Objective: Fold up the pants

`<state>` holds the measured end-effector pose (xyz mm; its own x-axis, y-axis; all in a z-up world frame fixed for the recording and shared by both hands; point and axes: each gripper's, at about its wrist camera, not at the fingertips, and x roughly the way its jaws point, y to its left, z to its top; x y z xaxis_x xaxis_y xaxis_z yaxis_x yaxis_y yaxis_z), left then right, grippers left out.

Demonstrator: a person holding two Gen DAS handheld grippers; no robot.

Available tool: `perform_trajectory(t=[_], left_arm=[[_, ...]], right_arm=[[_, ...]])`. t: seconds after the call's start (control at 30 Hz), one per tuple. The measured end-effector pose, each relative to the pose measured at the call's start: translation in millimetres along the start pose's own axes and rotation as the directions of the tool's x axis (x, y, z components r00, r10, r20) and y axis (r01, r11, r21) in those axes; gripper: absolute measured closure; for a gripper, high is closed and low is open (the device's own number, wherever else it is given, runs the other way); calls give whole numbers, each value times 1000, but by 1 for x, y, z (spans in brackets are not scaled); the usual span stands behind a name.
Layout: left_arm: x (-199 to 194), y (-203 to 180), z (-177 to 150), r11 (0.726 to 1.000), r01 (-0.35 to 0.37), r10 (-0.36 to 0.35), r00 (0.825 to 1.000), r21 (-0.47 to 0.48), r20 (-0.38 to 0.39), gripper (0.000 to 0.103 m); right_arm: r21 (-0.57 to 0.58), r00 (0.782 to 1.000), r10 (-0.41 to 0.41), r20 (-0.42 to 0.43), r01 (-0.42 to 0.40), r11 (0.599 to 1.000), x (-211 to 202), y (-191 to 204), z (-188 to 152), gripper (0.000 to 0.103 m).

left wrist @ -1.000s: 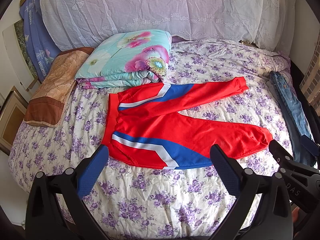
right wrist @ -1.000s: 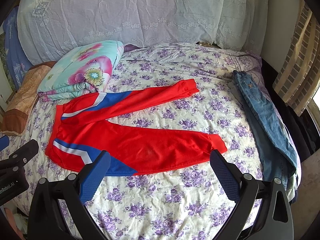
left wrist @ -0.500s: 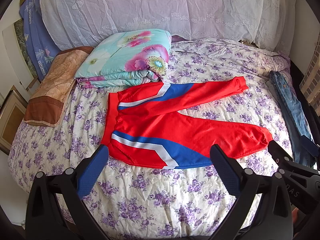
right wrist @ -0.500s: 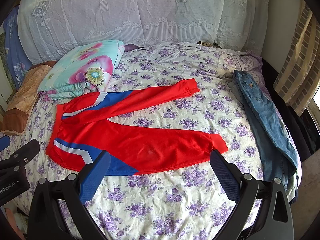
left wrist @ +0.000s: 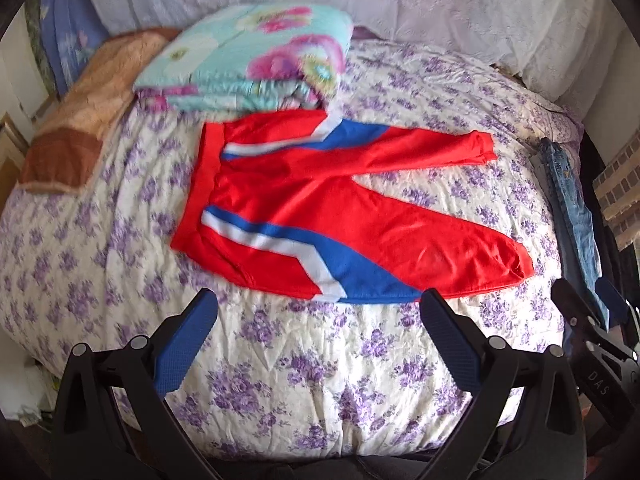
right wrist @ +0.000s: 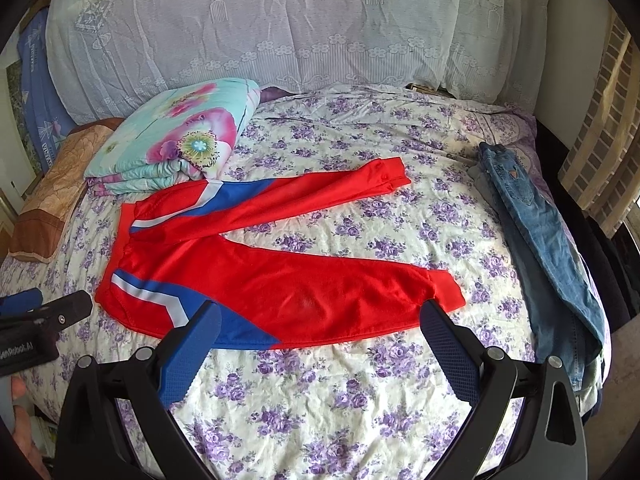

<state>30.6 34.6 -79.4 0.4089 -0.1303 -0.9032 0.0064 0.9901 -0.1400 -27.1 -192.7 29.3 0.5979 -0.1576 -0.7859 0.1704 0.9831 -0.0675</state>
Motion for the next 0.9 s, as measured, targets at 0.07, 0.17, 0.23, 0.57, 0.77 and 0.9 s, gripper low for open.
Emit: perform_trajectory(t=[0.07,0.17,0.23,0.57,0.77,0.9], left_arm=[[27,31,-4,995,9,-15,998,-95,-66,4],[62,73,-2,976,0,-26,993,-216,-119,5],[86,96,2,959,15,-58,988,-282,-142,5],[187,117,30,912,53,-170,951,-408,-256,84],[167,137,19,883,94,-181,972,-459,-149,97],[175,155,2,856,76,-184,969,-511,-165,97]], right_arm=[[-24,999,28,-28,-29,999,11,0,-9,3],[-38,995,25,-98,-29,999,30,-2,-26,3],[-35,990,26,-140,-31,999,43,-6,-36,3],[55,976,38,-215,-27,998,78,-56,-76,3],[226,971,99,-217,-48,973,106,-106,-85,3],[362,964,150,-218,-63,930,142,-141,-83,3]])
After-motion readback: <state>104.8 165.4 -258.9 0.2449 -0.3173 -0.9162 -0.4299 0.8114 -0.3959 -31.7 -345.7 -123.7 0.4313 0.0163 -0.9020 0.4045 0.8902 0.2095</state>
